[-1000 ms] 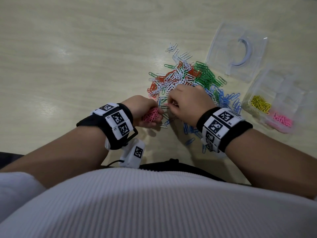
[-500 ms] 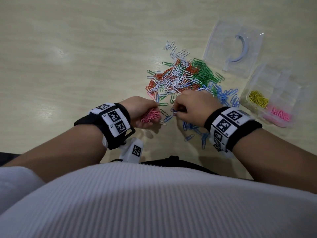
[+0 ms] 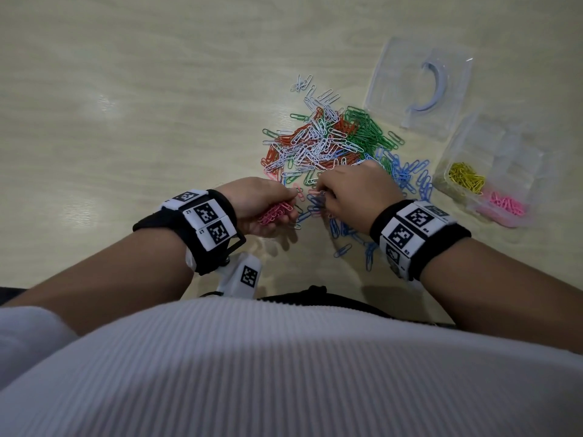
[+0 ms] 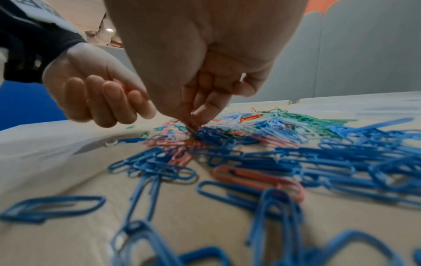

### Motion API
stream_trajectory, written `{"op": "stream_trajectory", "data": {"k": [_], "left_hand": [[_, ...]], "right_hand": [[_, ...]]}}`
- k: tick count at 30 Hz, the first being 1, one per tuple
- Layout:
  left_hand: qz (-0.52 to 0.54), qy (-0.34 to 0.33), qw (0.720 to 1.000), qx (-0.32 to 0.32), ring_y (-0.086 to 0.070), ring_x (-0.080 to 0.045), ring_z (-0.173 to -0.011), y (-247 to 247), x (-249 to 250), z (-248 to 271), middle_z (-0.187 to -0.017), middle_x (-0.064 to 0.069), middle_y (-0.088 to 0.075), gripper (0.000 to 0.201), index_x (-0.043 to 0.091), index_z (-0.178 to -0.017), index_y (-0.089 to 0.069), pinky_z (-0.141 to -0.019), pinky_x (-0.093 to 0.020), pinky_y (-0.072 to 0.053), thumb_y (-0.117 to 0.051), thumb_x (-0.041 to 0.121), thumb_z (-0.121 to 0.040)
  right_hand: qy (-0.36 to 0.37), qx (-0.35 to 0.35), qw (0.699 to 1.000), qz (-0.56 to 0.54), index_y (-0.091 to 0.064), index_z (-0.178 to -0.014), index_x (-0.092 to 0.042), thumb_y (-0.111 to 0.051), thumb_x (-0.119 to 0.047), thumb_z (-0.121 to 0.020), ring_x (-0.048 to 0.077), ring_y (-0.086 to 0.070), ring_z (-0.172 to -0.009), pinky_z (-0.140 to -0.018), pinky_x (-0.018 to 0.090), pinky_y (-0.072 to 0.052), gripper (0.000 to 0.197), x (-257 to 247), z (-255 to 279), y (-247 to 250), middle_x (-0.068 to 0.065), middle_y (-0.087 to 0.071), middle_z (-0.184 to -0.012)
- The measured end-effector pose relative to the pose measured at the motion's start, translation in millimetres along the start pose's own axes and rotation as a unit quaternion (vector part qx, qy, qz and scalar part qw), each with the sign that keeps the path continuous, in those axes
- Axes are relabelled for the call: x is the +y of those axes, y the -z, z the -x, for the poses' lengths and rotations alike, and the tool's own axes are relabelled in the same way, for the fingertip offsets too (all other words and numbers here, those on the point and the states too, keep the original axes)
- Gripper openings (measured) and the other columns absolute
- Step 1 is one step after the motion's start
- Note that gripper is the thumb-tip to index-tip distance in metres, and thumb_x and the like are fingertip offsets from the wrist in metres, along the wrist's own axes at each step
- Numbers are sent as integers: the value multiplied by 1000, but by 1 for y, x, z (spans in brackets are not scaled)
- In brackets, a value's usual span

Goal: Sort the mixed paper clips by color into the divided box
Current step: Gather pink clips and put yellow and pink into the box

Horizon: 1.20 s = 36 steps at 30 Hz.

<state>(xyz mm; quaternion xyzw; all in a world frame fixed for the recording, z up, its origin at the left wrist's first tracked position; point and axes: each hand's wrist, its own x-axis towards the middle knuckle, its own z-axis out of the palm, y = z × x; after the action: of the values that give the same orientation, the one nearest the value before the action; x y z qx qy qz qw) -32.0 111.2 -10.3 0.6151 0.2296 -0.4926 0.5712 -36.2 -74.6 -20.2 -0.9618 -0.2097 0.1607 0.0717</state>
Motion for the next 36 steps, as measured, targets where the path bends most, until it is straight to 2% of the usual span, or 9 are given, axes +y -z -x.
{"op": "stream_trajectory", "data": {"k": [5,10,15,19,23,27,30,33,36], "left_hand": [[11,10,1000,10,-52,-6,-42,0,-1,-3,-58,-2,-60,28,11,-84,-60,-38,-14,-43,-43,25,-102],[-14,17,1000,17,-52,-8,-43,-6,0,-6,-58,-2,-60,32,13,-78,-56,-39,-14,-42,-43,31,-101],[-2,17,1000,11,-39,-11,-35,-4,0,-6,-56,-4,-48,37,14,-68,-47,-32,-11,-30,-45,32,-100],[-1,38,999,10,-33,-9,-42,2,-4,-7,-52,0,-46,37,16,-67,-46,-33,-10,-21,-44,32,-101],[8,46,999,19,-36,-11,-43,5,-5,-3,-51,-3,-46,34,11,-76,-51,-32,-10,-26,-40,30,-102],[21,48,998,25,-40,-14,-41,10,-6,-1,-51,-6,-48,33,9,-81,-52,-35,-13,-29,-35,28,-104],[44,51,997,42,-50,-15,-39,10,-6,-1,-54,-8,-51,36,7,-83,-53,-36,-14,-37,-33,27,-104],[31,36,997,60,-54,-14,-38,9,-6,-2,-58,-8,-57,31,6,-85,-56,-35,-17,-43,-40,27,-101],[22,32,997,74,-53,-16,-41,11,-6,-4,-62,-9,-57,23,6,-86,-57,-35,-18,-44,-48,25,-95]], "right_hand": [[-46,59,994,-75,-61,-112,-25,-49,-24,-92,21,-61,-96,-95,35,-33,23,1,2,5,-5,-67,-103],[-2,122,980,-155,-64,-95,-25,-56,-25,-86,16,-61,-83,-89,34,-35,12,-14,1,14,-9,-65,-88],[-33,55,998,-23,-64,-93,-27,-50,-35,-89,21,-56,-95,-84,35,-36,17,-11,-6,13,-4,-58,-96],[-30,19,999,-8,-64,-103,-26,-47,-39,-92,22,-56,-104,-87,36,-37,24,-19,-15,4,-1,-58,-105],[-26,-1,1000,0,-59,-110,-21,-51,-42,-91,24,-56,-108,-90,38,-37,30,-31,-25,-6,2,-57,-113],[-16,5,1000,18,-59,-106,-17,-48,-30,-91,25,-58,-101,-87,36,-37,23,-33,-26,-8,3,-59,-109],[-18,7,1000,-17,-60,-101,-20,-51,-35,-88,23,-57,-100,-89,37,-37,21,-33,-24,-3,0,-59,-105],[16,22,995,-100,-61,-90,-26,-54,-39,-87,19,-56,-94,-88,36,-35,15,-39,-19,6,-9,-50,-90],[66,5,992,-103,-64,-95,-25,-49,-35,-91,19,-55,-96,-87,36,-35,17,-48,-20,9,-8,-50,-90]]}}
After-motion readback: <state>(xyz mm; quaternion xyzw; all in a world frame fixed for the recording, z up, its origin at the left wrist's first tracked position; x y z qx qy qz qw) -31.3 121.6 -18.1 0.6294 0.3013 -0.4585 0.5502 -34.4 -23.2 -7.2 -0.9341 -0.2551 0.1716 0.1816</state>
